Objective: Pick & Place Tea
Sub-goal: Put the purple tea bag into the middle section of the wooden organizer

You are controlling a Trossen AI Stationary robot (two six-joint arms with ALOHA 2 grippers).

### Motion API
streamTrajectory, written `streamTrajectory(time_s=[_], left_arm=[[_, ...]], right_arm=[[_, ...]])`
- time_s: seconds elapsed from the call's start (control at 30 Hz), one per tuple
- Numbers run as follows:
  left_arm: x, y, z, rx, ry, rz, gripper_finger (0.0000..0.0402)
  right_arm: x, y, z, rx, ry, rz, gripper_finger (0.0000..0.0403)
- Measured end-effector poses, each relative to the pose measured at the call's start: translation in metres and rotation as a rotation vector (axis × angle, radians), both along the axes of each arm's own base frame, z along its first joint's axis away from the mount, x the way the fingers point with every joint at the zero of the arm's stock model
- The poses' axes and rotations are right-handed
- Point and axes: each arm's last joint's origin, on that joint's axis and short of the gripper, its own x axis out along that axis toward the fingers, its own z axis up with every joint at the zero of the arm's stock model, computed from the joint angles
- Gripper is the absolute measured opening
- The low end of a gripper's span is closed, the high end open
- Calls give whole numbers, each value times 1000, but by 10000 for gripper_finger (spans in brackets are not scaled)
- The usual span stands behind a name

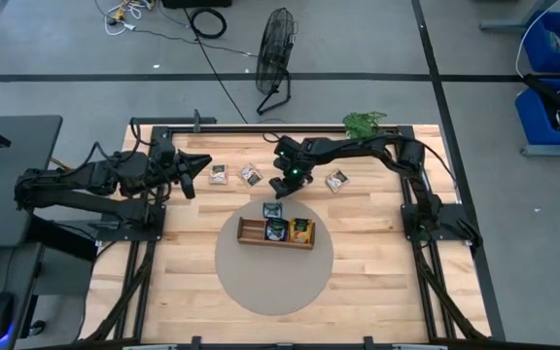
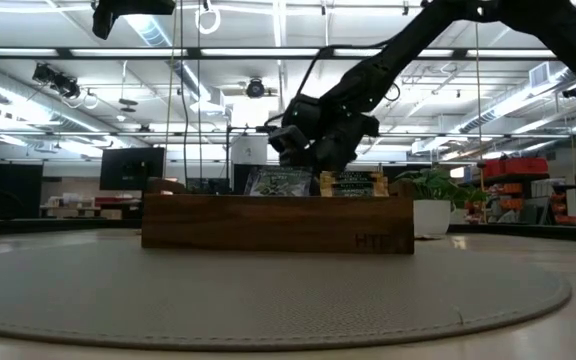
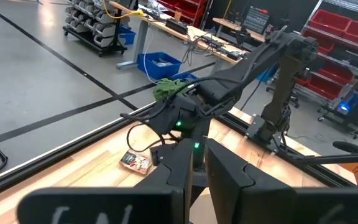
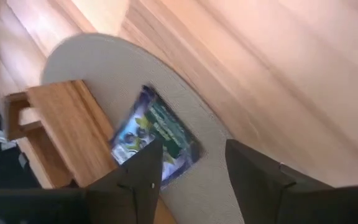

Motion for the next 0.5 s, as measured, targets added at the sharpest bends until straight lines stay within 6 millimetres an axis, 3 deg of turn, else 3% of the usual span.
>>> streamTrajectory(time_s=[0.37,0.5], left_arm=[[0,0,0,0,0,0,46],[0,0,0,-1,0,-5,46]], right_arm=[[8,27,1,-51,14,65,185],[8,29,1,-89,29,60,185]])
